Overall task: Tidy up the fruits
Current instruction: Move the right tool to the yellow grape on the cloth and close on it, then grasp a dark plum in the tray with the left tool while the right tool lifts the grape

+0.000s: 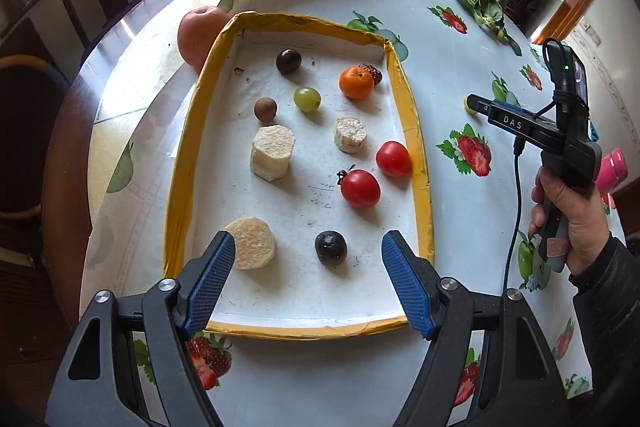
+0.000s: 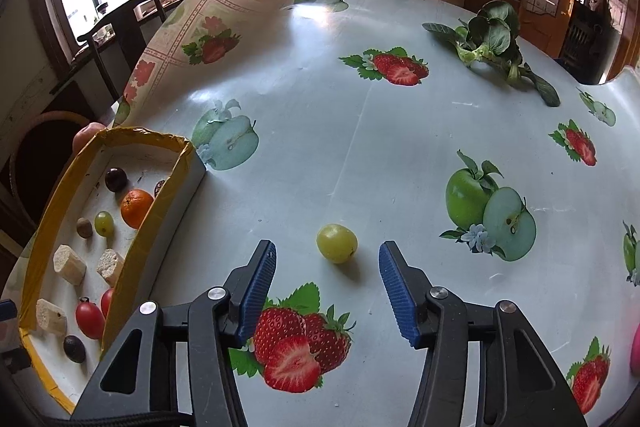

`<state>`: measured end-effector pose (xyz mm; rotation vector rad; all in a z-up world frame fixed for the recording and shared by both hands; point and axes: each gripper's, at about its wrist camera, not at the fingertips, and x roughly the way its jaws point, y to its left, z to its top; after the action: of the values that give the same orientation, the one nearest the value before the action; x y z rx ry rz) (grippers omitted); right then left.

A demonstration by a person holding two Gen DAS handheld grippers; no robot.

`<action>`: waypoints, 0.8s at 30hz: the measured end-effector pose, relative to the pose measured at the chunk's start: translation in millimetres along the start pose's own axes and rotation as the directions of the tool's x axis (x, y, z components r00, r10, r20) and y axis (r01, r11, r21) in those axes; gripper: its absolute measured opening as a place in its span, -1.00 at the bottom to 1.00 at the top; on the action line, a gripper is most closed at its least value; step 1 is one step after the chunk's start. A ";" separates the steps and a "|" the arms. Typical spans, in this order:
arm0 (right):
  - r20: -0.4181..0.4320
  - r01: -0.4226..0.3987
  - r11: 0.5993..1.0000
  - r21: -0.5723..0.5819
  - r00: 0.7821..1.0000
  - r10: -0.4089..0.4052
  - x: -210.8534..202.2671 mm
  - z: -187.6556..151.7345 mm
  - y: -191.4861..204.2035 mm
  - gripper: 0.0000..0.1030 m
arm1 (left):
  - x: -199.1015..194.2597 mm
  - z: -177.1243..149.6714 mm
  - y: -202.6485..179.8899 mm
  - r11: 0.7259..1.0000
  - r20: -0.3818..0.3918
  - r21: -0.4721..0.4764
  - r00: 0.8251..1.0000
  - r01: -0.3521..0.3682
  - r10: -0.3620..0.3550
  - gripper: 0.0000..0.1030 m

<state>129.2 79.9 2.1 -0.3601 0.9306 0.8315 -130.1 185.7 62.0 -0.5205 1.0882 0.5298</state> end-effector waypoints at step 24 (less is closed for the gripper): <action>0.114 -0.160 0.985 0.056 0.982 0.153 -100.4 -23.2 30.9 -0.53 | 36.6 -17.0 -27.7 0.985 -0.077 0.165 0.995 -0.057 0.070 -0.60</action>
<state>60.0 38.5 73.3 -0.1844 0.8896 0.9534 -110.6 159.2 25.8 -0.3682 1.2186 0.4738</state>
